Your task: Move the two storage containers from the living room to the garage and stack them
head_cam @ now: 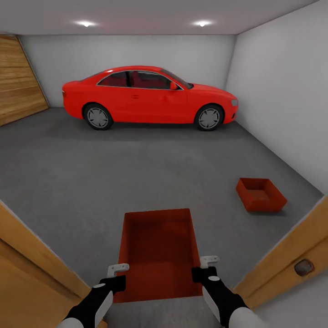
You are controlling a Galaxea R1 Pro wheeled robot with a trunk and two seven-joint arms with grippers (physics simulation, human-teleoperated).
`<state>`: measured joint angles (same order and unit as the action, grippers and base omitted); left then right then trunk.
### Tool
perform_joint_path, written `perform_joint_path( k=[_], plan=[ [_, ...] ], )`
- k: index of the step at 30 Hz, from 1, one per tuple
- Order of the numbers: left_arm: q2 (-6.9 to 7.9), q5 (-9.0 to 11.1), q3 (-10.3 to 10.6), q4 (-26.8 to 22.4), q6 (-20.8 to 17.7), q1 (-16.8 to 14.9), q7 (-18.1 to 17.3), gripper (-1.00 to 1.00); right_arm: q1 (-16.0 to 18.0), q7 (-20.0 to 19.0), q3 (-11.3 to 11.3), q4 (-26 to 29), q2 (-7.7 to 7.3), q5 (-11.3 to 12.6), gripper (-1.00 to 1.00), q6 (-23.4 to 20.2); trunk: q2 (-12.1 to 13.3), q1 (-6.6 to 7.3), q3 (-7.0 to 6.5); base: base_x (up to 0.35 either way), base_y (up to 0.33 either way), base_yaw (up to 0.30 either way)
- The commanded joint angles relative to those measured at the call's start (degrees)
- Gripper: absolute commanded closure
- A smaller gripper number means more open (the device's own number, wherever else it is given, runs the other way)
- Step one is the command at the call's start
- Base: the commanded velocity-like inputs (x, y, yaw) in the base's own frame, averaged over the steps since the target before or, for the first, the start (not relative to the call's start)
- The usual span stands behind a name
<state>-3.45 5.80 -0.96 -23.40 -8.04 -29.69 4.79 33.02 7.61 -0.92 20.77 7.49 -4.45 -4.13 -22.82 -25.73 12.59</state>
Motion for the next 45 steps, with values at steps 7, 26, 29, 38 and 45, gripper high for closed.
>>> perform_joint_path(
  k=[7,26,29,38,45],
  plan=[
    [0.02,-1.2,1.4,-0.2,-0.3,0.1,0.4,1.0,0.1,0.2,3.8,0.1,-0.02,-1.0,1.0,-0.4,-0.1,-0.06,0.11,0.329,0.0,0.0],
    [0.02,-1.2,1.4,-0.2,-0.3,0.1,0.4,1.0,0.1,0.2,3.8,0.1,-0.02,-1.0,1.0,-0.4,-0.1,-0.06,0.11,0.336,0.0,0.0],
    [0.02,-1.2,1.4,-0.2,-0.3,0.1,0.4,1.0,0.1,0.2,3.8,0.1,-0.02,-1.0,1.0,-0.4,-0.1,-0.06,0.11,0.336,0.0,0.0],
    [0.02,-1.2,1.4,-0.2,-0.3,0.1,0.4,1.0,0.1,0.2,3.8,0.2,-0.02,-1.0,1.0,-0.4,-0.1,-0.06,0.11,0.336,0.0,0.0],
    [0.02,-1.2,1.4,-0.2,-0.3,0.1,0.4,1.0,0.2,0.2,3.8,0.2,-0.02,-1.0,1.0,-0.4,-0.1,-0.06,0.11,0.336,0.0,0.0]
  ],
)
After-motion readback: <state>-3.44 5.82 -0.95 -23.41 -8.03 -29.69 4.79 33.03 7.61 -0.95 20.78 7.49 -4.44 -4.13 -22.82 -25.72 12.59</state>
